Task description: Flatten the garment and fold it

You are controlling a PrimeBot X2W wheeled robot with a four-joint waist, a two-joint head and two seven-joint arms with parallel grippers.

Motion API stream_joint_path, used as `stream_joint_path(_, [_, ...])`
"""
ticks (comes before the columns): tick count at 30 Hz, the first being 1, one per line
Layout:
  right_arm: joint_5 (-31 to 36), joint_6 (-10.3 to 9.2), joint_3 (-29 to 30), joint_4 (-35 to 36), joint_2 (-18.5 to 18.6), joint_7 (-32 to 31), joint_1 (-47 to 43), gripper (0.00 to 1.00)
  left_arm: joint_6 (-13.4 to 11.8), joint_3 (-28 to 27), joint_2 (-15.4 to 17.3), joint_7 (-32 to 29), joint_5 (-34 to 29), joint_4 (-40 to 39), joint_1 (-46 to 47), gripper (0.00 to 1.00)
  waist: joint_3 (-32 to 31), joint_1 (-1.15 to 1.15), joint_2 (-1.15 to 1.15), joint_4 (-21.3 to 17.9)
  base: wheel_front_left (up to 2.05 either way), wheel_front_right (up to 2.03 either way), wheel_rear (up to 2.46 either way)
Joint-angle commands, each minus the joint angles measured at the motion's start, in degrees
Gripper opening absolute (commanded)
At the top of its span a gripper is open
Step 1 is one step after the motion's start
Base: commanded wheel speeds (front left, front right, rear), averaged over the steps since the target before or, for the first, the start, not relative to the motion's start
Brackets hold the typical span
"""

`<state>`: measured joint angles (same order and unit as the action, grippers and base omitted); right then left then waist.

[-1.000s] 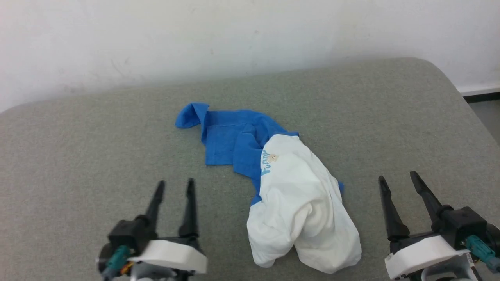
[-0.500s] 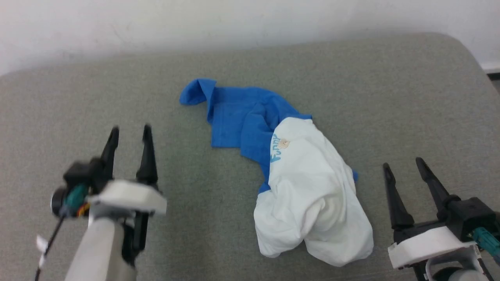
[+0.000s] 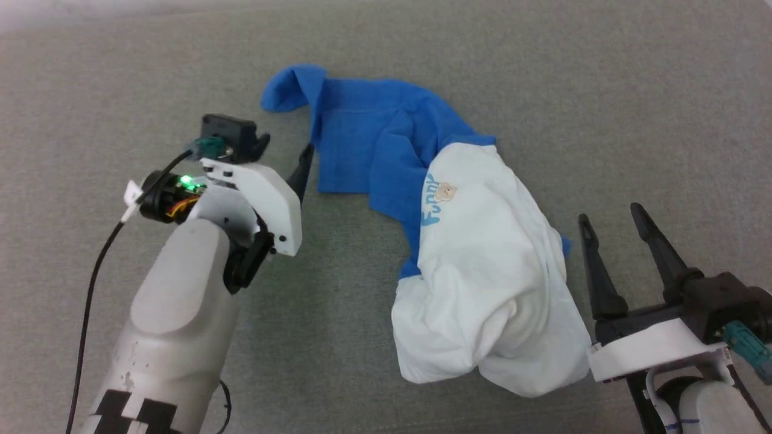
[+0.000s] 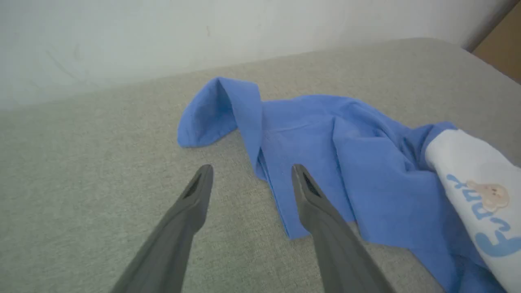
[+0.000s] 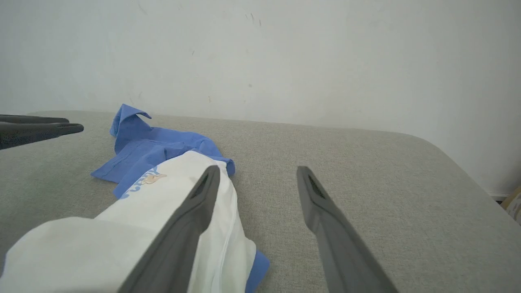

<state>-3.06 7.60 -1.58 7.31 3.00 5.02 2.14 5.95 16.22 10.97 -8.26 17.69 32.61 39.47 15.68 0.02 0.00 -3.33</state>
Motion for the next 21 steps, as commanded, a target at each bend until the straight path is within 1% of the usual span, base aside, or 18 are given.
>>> stream_joint_path(1, [-0.4, -0.11, -0.1, -0.5, -0.1, 0.7, 1.0, 1.0, 0.5, 1.1, -0.1, -1.6, 0.4, 2.1, 1.4, 1.0, 1.8, -0.02, 0.0, -1.8, 0.0, 0.0, 0.0])
stream_joint_path(5, [-1.0, -0.11, -0.3, -1.6, -0.1, 1.4, 1.6, 1.0, 1.2, 3.7, -0.4, -5.4, 1.9, 7.7, 3.4, 1.0, 2.8, -0.02, 0.0, -3.1, 0.0, 0.0, 0.0])
stream_joint_path(11, [-1.6, -0.11, -0.8, -3.0, -0.1, 2.2, 2.4, 1.0, 1.5, 7.9, -1.1, -10.4, 3.5, 15.2, 5.3, 1.0, 3.5, -0.02, 0.0, -4.4, 0.0, 0.0, 0.0])
stream_joint_path(12, [-1.6, -0.11, -0.8, -3.2, -0.1, 2.3, 2.5, 1.0, 1.5, 8.9, -1.3, -11.6, 3.7, 16.4, 5.4, 0.81, 3.6, -0.02, 0.0, -4.6, 0.0, 0.0, 0.0])
stream_joint_path(13, [-1.7, -0.11, -0.9, -3.4, -0.1, 2.4, 2.6, 1.0, 1.5, 10.3, -1.6, -13.1, 4.0, 17.4, 5.4, 0.47, 3.5, -0.02, 0.0, -4.8, 0.0, 0.0, 0.0])
stream_joint_path(14, [-1.8, -0.11, -0.9, -3.6, -0.1, 2.4, 2.7, 1.0, 1.5, 11.4, -1.9, -14.1, 4.7, 18.0, 5.3, 0.05, 3.3, -0.02, 0.0, -4.9, 0.0, 0.0, 0.0])
stream_joint_path(15, [-1.9, -0.11, -0.9, -3.9, -0.1, 2.5, 2.7, 1.0, 1.5, 12.7, -2.3, -15.5, 5.5, 18.5, 5.0, 0.0, 3.1, -0.02, 0.0, -5.0, 0.0, 0.0, 0.0])
stream_joint_path(17, [-2.0, -0.11, -0.7, -4.3, -0.1, 2.6, 2.6, 1.0, 1.5, 14.6, -2.2, -16.2, 6.9, 18.6, 4.7, 0.0, 2.5, -0.02, 0.0, -5.1, 0.0, 0.0, 0.0])
stream_joint_path(21, [-2.2, -0.11, -0.2, -5.3, -0.1, 2.7, 2.0, 1.0, 1.5, 15.3, -0.5, -11.3, 7.5, 17.3, 4.3, 0.0, 0.4, -0.02, 0.0, -4.7, 0.0, 0.0, 0.0])
